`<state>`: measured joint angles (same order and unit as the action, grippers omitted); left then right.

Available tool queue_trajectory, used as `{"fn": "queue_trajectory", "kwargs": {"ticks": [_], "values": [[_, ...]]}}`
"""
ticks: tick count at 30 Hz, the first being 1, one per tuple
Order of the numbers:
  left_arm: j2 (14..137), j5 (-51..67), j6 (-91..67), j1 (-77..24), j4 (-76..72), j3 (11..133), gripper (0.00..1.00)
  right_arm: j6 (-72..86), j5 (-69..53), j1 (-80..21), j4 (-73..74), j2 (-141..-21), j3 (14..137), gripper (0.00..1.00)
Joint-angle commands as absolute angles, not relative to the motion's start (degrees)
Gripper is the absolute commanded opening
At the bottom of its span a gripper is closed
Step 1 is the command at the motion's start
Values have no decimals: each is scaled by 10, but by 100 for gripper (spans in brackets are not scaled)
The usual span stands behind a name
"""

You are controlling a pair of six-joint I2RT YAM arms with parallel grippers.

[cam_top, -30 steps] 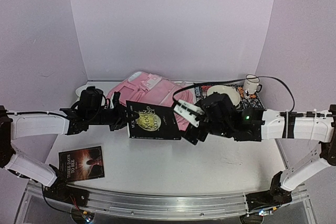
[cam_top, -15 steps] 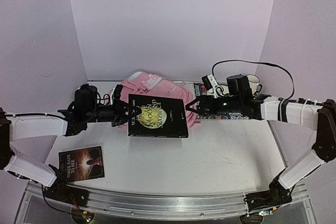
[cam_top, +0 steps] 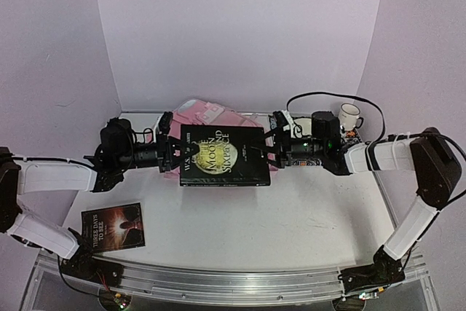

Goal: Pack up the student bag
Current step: Pass from the left arm to the right

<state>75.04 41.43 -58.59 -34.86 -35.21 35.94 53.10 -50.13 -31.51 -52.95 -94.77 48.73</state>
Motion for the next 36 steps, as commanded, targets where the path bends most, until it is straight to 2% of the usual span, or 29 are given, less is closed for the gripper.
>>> {"fn": "queue_trajectory", "kwargs": {"ticks": [1, 4, 9, 10, 13, 19, 25, 30, 36], "values": [[759, 431, -594, -352, -459, 390, 0, 658, -566, -314, -718, -972, 482, 78], [766, 429, -590, -352, -460, 393, 0, 690, -575, -314, -764, -977, 481, 61], [785, 424, -587, -352, -460, 397, 0, 741, -581, -312, -828, -989, 481, 24], [790, 423, -586, -351, -459, 397, 2, 755, -579, -310, -845, -993, 480, 17], [801, 414, -581, -349, -459, 394, 19, 801, -571, -301, -912, -1008, 475, 0], [822, 384, -545, -346, -414, 398, 48, 808, -539, -263, -917, -990, 451, 0], [837, 319, -476, -346, -314, 422, 69, 812, -484, -192, -917, -941, 402, 0], [857, 264, -414, -355, -225, 466, 72, 813, -434, -139, -916, -904, 348, 0], [916, 116, -310, -426, -59, 584, 73, 810, -380, -84, -911, -861, 294, 0]]}}
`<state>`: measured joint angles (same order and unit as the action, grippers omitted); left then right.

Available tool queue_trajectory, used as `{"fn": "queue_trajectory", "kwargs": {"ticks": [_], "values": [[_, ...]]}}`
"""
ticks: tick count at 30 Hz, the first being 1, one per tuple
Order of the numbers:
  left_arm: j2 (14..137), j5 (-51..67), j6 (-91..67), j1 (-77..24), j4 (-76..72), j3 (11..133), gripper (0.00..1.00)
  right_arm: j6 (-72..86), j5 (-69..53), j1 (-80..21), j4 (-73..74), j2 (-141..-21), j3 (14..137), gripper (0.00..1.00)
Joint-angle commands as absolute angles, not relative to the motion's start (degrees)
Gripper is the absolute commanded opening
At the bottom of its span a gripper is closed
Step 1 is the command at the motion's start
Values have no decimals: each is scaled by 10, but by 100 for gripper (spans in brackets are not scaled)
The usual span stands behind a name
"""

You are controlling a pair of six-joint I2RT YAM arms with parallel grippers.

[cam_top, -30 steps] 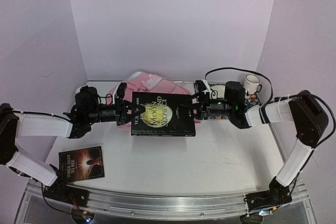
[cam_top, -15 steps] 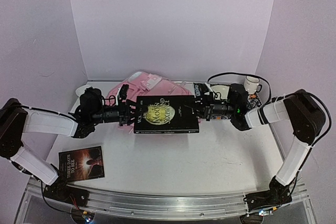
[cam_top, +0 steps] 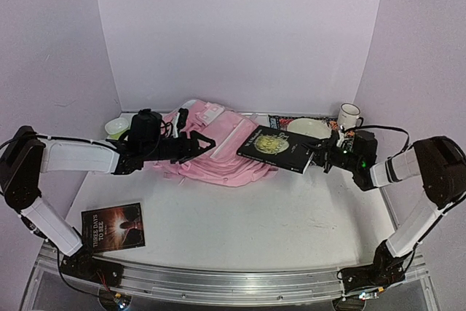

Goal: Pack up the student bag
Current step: Pass from the left arm to the right, then pick up the largest pocket of the bag from the student bag.

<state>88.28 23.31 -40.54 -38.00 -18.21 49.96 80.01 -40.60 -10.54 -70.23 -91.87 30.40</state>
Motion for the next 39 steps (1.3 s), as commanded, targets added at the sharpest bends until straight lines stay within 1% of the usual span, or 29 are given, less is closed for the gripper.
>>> {"fn": "queue_trajectory", "kwargs": {"ticks": [1, 6, 10, 18, 26, 34, 36, 39], "values": [[927, 99, -295, -436, -37, 606, 72, 809, -374, -79, -910, -856, 288, 0], [989, 29, -239, -477, 45, 697, 73, 809, -354, -60, -901, -841, 271, 0], [1043, -55, -186, -516, 107, 770, 72, 796, -325, -55, -877, -816, 251, 0], [1142, -151, -122, -564, 194, 870, 65, 749, -284, -43, -782, -738, 235, 0], [1201, -221, -87, -579, 234, 932, 58, 749, -279, -42, -764, -718, 222, 0], [1250, -304, -77, -590, 276, 952, 56, 754, -282, -42, -762, -713, 214, 0], [1251, -311, -78, -593, 279, 949, 53, 753, -284, -42, -761, -711, 214, 0], [1244, -319, -82, -596, 282, 945, 39, 751, -285, -42, -757, -707, 212, 0]]}}
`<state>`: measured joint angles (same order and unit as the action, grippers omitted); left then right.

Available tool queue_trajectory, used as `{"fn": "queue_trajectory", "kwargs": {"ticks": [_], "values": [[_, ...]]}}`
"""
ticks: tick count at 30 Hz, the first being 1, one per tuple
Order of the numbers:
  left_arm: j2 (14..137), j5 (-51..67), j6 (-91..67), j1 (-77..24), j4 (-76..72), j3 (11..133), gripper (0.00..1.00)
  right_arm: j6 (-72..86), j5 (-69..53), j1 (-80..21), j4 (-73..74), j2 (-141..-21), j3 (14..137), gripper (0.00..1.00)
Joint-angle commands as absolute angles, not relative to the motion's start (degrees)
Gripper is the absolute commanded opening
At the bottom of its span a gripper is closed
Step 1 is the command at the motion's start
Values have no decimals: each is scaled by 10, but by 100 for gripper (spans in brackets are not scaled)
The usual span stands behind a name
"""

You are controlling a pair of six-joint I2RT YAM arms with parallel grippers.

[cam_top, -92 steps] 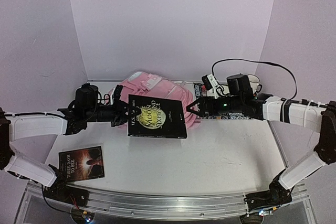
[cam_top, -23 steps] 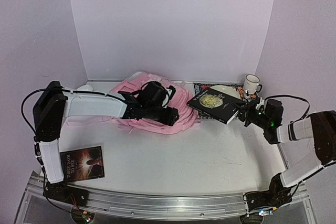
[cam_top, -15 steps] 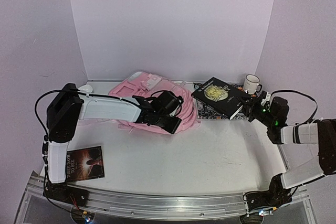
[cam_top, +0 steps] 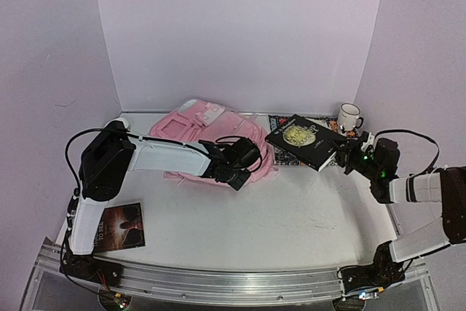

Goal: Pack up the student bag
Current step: Pick up the largest pocket of the bag from the student bag.

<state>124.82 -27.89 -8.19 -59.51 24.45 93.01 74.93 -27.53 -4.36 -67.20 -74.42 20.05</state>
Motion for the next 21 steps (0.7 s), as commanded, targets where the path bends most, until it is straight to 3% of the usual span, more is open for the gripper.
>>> {"fn": "queue_trajectory", "kwargs": {"ticks": [1, 5, 8, 16, 21], "values": [[1238, -319, -83, -596, 284, 944, 31, 751, -287, -42, -755, -704, 212, 0], [1201, -309, -90, -596, 289, 938, 10, 749, -294, -41, -744, -692, 208, 0], [1172, -305, -98, -596, 297, 931, 1, 750, -296, -42, -732, -675, 201, 0], [1079, -287, -139, -595, 318, 922, 0, 734, -292, -47, -640, -600, 183, 0], [1045, -247, -149, -596, 318, 944, 0, 731, -260, -102, -623, -586, 181, 0]]}}
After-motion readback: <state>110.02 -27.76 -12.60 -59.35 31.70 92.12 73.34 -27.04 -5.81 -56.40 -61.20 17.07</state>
